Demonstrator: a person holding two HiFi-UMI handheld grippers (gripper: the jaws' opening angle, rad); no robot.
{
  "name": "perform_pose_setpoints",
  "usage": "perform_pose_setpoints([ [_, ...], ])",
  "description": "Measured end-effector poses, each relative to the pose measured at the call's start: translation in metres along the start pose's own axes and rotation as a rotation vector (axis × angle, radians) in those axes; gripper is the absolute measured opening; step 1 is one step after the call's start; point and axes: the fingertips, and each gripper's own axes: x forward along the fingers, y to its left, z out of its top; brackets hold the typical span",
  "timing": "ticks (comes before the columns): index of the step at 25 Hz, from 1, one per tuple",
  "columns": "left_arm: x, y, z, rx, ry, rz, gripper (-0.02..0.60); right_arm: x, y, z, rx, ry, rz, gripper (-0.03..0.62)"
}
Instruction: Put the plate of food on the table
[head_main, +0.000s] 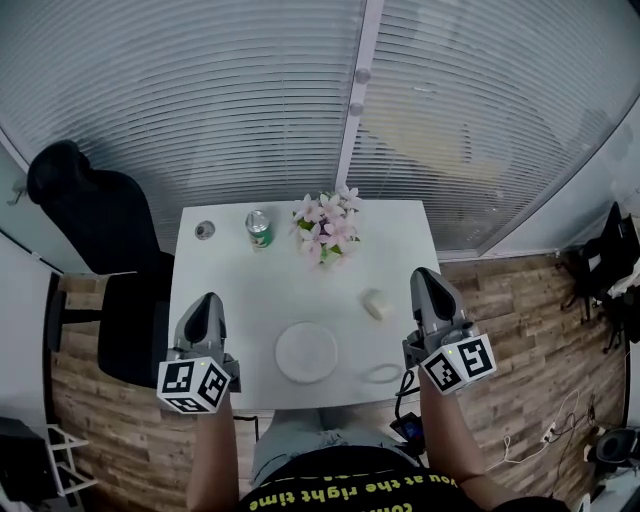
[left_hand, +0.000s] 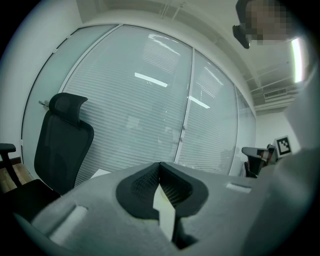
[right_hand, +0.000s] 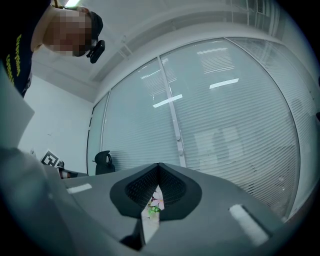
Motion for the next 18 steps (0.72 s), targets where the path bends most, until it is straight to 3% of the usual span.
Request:
perform_pose_setpoints([
  [18,0.038,0.01,-0.003,-0.002,0.047,-0.049,0.001,0.001,-0.013,-0.019,0.008,0.05,-0.085,0.005],
])
